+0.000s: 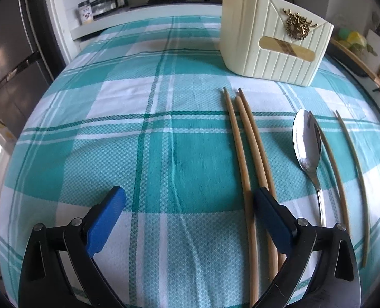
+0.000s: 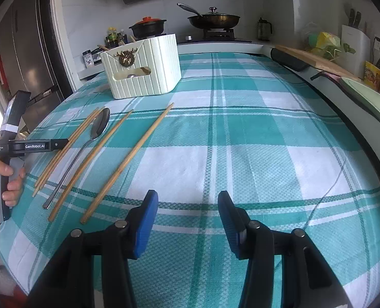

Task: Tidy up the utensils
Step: 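Close the left tool on a single wooden chopstick lying on the cloth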

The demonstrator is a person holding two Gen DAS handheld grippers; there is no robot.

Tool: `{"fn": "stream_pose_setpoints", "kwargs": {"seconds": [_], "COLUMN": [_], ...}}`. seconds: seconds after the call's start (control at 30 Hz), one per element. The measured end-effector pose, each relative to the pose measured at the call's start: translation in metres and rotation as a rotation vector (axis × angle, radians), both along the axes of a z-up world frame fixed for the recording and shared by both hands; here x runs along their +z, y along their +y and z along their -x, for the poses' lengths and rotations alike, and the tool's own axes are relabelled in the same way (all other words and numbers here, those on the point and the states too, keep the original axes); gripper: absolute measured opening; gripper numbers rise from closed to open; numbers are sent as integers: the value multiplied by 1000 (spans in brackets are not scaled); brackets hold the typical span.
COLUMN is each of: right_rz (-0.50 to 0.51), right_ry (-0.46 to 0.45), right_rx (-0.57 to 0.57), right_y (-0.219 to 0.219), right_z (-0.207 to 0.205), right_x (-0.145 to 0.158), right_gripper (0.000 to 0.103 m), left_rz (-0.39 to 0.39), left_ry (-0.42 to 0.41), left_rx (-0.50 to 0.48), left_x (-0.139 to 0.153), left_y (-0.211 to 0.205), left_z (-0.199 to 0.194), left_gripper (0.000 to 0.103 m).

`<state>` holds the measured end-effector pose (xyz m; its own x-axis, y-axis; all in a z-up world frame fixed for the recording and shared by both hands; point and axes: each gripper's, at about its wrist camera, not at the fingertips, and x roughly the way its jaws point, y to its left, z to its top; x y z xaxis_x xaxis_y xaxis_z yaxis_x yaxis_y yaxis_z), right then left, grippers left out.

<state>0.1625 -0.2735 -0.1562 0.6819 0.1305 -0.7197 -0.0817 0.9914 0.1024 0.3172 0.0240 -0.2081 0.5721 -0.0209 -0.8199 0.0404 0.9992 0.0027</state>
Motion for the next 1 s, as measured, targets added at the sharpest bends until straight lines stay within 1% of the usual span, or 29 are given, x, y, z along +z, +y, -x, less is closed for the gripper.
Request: {"fn": "stream_pose_setpoints", "kwargs": {"seconds": [0.03,0.1,0.13,0.2,0.23,0.27,0.3,0.33,0.37,0.47,0.53,0.77,1.0], "right_rz": [-1,-2,-3,-6,-10,-12,-15,-18,-18,-19,-23,-21,-16], "right_ry": [3,13,18,24,27,28,28,29,29,26,18,39,33], "right_rx": [1,2,3,3,1,-1,-2,-4,-5,-8,-12,-7,-26], "right_y": [0,0,0,0,-1,-1,-2,-2,-3,-3,-4,-3,-4], "right_z": [0,-2,-3,-4,-4,-4,-4,-4,-4,-3,-2,-5,-3], "right_x": [0,-1,-1,-2,-2,-2,-2,-2,-2,-2,-1,-3,-2], "right_gripper": [49,49,49,49,49,49,49,49,49,49,49,49,49], "left_rz": [-1,0,-1,-18,-5,-1,-11,-7,-4,-21,-26,2,8], "left_ry": [0,-6,-10,-24,-26,-28,-32,-34,-34,-48,-51,-37,-35], "left_rx": [0,-13,-23,-41,-57,-65,-72,-83,-91,-74,-55,-15,-16], "left_x": [0,3,4,7,7,8,9,9,10,10,10,11,10], "left_y": [0,-2,-4,-10,-12,-14,-17,-20,-22,-27,-28,-24,-23], "left_z": [1,4,6,11,13,14,16,17,19,23,26,33,34], "left_gripper": [97,88,80,69,54,43,35,19,11,6,5,5,5]}}
